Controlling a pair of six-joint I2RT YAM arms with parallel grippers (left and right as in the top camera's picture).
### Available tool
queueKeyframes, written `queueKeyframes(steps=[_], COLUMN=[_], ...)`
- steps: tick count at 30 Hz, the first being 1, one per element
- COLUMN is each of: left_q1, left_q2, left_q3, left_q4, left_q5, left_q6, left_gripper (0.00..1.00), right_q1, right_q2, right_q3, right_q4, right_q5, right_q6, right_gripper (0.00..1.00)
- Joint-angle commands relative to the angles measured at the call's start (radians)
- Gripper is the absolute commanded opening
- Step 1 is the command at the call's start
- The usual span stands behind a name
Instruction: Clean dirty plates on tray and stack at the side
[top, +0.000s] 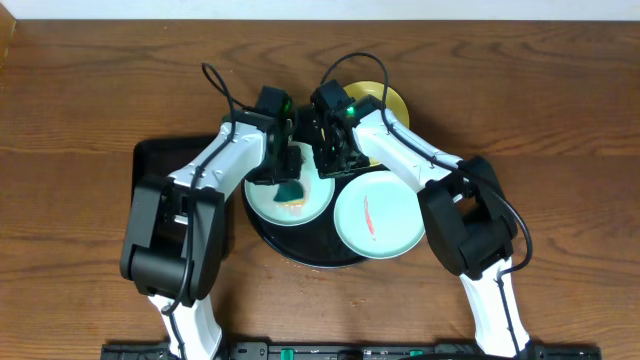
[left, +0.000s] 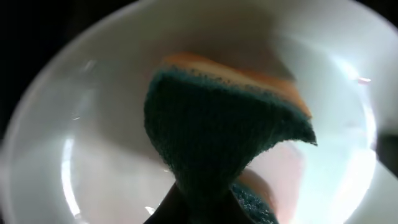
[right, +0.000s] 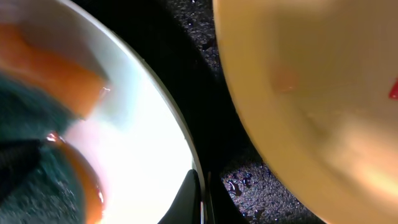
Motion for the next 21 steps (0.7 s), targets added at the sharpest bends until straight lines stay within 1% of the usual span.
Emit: queueKeyframes(steps=[1, 5, 12, 13, 16, 21], left_q1=[0.018, 0.018, 0.021, 0.031, 0.061, 0.153], left_q2=[0.008, -0.030, -0.170, -0.217, -0.286, -0.352], left_q3=[0.013, 0.110, 0.231, 0.242, 0.243, 0.243], left_q4=[-0.048, -0.183, -0.311, -0.345, -0.402, -0.460], left_q5=[-0.291, -0.290, -0.288, -0.286, -0.283, -0.227], left_q6=[-0.055, -0.064, -0.064, -0.064, -0.063, -0.059], left_gripper=[0.08, 0.07, 0.07, 0.07, 0.08, 0.07], right_q1=[-0.010, -0.010, -0.010, -0.010, -0.005, 0.017], right_q2=[0.027, 0.027, 0.027, 0.027, 0.028, 0.035], right_q3=[-0.003, -0.003, -0.003, -0.003, -0.003, -0.005], right_q4=[-0.006, -0.004, -0.004, -0.005, 0.002, 0.028], right_q5=[0.032, 0.040, 0.039, 0.039, 0.039, 0.039], right_q6=[0.013, 0.013, 0.014, 0.020, 0.038, 0.040], right_gripper=[0.01, 0.01, 0.01, 0.01, 0.01, 0.01])
